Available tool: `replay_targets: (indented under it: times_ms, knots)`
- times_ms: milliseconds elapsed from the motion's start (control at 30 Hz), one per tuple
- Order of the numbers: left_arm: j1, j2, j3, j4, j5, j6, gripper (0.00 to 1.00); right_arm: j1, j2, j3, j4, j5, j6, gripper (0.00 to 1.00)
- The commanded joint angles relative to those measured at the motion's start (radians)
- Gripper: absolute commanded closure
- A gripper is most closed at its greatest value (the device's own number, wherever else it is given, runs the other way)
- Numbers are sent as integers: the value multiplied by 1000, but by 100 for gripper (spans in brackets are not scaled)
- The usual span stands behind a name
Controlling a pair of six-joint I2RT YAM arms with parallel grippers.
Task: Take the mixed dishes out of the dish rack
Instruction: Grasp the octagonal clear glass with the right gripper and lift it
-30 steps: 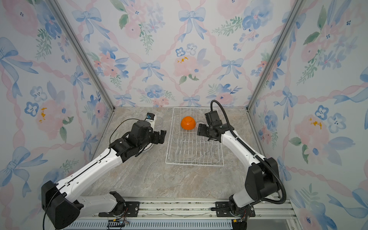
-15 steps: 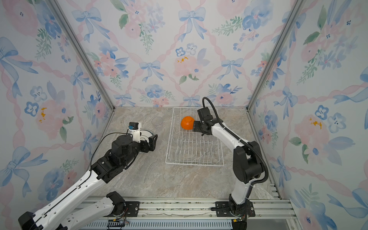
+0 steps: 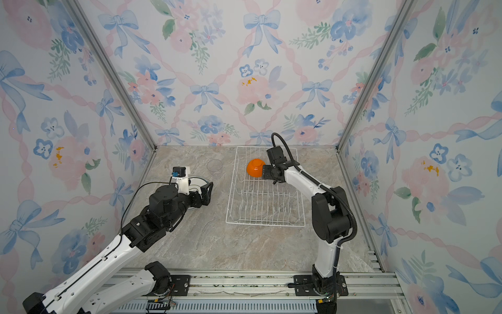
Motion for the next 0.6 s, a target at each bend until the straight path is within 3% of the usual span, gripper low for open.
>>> replay_targets:
  times_ms: [0,467,567]
  knots:
    - [-1,12,-8,15,-6,-19,2,8,45,52,15,24,-23,20]
    - [-1,16,-25,16,-10,-34,2,32,142,145,1,138,-75,22]
    - [-2,20,-20,14,4,-39,2,34,155,160,-1,143,-77,28]
